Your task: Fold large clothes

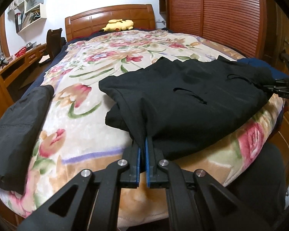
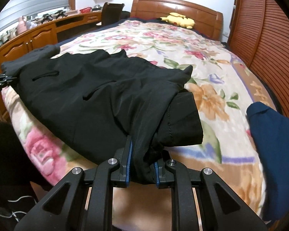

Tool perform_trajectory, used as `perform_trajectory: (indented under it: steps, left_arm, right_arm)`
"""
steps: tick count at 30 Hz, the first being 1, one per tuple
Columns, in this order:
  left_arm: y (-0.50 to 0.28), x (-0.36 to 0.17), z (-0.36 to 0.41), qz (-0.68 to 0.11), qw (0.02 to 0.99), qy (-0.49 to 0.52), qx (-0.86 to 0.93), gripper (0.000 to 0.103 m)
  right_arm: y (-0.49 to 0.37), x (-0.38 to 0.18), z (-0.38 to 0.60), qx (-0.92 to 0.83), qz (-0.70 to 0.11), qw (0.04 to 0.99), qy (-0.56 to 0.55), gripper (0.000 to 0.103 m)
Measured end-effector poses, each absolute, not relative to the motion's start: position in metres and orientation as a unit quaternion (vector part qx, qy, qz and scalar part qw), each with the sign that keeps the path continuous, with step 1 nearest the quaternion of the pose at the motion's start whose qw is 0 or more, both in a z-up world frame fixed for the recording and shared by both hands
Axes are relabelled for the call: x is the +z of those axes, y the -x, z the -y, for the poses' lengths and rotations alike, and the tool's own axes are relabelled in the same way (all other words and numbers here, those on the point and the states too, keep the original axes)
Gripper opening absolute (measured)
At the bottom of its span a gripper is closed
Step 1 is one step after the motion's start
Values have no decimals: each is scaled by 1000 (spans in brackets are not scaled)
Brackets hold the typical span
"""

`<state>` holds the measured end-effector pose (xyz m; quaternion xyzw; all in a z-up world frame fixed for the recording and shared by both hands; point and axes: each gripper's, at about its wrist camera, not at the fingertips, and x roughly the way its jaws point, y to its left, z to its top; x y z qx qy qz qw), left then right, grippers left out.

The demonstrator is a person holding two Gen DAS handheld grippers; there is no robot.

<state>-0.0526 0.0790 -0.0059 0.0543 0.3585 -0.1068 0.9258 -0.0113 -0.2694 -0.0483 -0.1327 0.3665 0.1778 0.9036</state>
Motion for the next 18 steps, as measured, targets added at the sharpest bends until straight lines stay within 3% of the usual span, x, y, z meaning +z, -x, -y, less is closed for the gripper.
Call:
perform_trajectory:
  steps: [5,13,18]
  left_arm:
    - [47,-8,-79,-362,925,-44,-102,5]
    - [45,3,-90,-350,931,-36,-101,14]
    - [27,17,-98,-334,938,-35,-87,28]
  right_arm:
    - [2,-57,269,168,-378,900,135,20]
    - [6,-36,287,145,-339,923,109,60]
    - [-15,-17,294,127,-319,934,98,65]
